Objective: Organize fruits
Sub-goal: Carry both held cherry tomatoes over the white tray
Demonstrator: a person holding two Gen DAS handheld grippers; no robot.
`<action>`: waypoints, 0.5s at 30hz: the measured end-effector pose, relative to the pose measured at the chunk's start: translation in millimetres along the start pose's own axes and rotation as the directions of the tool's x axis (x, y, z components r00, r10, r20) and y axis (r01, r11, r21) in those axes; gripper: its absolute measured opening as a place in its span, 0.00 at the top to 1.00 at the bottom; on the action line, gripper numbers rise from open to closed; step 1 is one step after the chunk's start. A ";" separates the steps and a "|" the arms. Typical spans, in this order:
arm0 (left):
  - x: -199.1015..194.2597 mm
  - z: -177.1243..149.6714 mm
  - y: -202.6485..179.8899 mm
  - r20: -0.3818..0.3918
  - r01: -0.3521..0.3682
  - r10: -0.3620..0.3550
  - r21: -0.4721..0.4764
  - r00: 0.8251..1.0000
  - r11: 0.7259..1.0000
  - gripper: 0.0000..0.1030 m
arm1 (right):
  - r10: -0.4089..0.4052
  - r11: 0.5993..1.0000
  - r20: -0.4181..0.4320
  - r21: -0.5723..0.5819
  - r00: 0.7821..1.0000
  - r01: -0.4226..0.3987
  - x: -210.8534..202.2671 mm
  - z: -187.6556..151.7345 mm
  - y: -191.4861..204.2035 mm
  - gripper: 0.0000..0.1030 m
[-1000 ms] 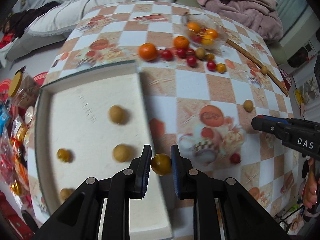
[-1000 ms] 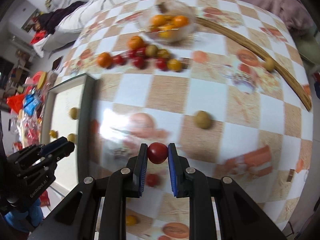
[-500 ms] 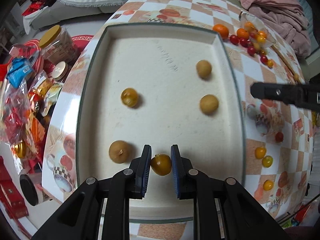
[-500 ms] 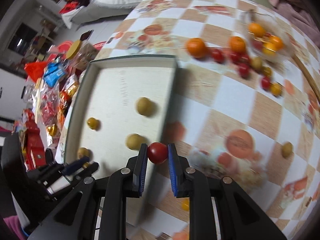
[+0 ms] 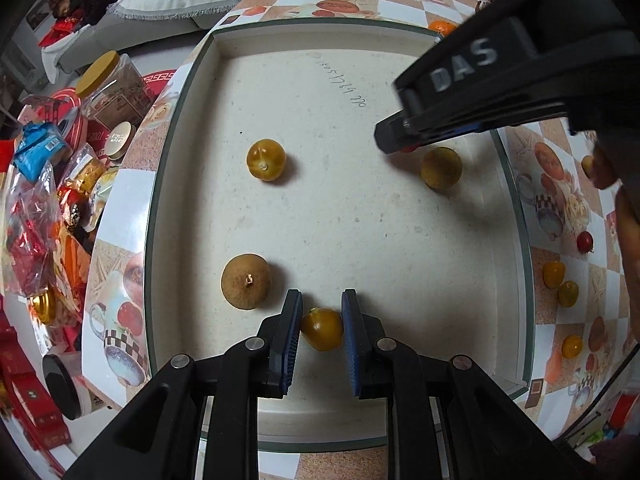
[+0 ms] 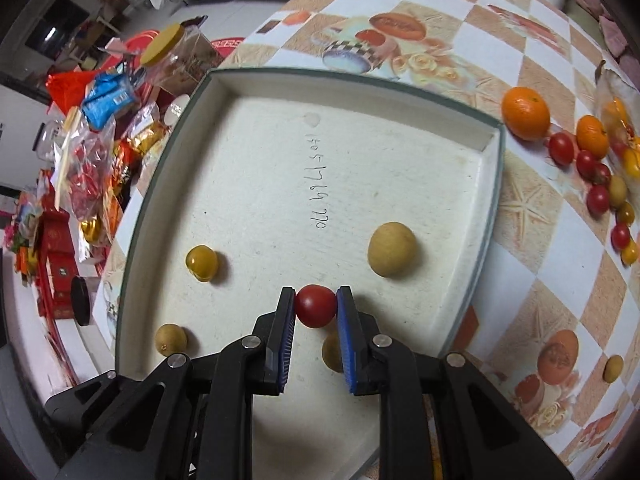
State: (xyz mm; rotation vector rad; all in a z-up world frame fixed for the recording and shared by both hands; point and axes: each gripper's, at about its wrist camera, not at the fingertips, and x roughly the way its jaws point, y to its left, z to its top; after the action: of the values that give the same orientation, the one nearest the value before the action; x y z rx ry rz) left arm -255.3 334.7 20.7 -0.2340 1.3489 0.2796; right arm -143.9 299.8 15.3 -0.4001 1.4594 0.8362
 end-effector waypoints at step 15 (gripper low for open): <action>-4.7 -7.2 -3.6 0.001 -0.070 0.070 0.030 0.998 0.997 0.30 | 0.062 0.997 0.045 0.034 0.997 -0.064 -19.4 3.0 -2.5 0.20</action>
State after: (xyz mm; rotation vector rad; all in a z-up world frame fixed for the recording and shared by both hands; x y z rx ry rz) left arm -261.6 328.7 23.8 -0.1621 1.3625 0.3182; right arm -138.2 295.4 33.7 -0.3090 1.4506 0.8630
